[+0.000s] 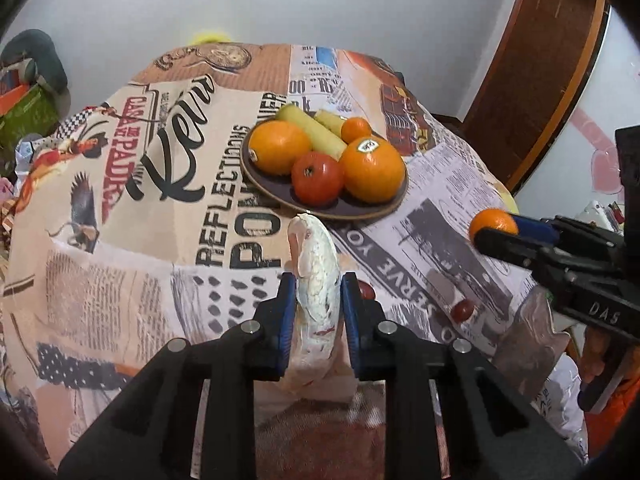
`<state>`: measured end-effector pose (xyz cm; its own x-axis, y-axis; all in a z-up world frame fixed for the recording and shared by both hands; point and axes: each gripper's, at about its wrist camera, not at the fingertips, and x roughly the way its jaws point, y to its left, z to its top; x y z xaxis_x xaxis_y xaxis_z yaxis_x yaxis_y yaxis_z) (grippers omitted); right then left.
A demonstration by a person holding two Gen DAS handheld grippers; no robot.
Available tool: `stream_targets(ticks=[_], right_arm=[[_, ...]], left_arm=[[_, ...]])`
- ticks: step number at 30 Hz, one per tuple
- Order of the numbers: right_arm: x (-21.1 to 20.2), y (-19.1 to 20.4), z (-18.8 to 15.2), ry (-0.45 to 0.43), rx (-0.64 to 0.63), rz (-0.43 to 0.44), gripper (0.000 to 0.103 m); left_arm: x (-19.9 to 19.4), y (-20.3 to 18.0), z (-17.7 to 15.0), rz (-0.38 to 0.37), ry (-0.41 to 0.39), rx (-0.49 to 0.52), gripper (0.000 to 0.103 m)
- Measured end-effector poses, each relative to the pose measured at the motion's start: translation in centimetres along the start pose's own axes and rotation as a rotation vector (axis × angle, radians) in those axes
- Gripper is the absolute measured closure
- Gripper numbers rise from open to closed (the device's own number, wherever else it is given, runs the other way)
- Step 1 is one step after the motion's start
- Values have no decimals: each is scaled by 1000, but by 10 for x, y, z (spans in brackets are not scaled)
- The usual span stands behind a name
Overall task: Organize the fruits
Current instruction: 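Carry the peeled segment in the left tool while the right tool carries the tangerine to the plate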
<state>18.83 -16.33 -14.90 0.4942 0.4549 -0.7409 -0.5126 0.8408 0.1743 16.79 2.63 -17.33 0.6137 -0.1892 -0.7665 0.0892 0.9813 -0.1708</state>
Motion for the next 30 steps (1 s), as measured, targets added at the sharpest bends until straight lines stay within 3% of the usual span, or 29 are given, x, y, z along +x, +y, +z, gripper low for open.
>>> stream_targets(ticks=[17,30], right_arm=[[-5,-20,38,-94,14,-21,69],[14,-35,70,-132,7,-39,69]], left_arm=[[-20,0,50,-11,-142,-6,81],[-2,0,93,-17,-194,-3,81]])
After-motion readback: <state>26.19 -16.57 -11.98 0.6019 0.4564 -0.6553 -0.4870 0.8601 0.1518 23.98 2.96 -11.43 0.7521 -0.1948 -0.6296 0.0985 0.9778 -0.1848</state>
